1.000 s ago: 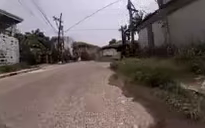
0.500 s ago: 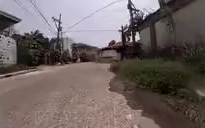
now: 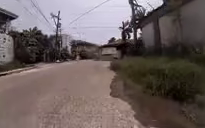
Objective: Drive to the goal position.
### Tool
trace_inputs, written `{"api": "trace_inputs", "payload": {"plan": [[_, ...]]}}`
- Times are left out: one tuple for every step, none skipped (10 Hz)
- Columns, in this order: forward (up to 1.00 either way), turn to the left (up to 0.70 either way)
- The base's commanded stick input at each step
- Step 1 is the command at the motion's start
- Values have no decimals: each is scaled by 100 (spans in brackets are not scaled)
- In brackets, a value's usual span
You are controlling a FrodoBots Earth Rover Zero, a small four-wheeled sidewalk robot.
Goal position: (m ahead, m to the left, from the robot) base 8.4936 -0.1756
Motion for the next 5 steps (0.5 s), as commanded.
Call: {"api": "trace_inputs", "payload": {"plan": [[70,0],[70,0],[70,0],[70,0],[70,0]]}}
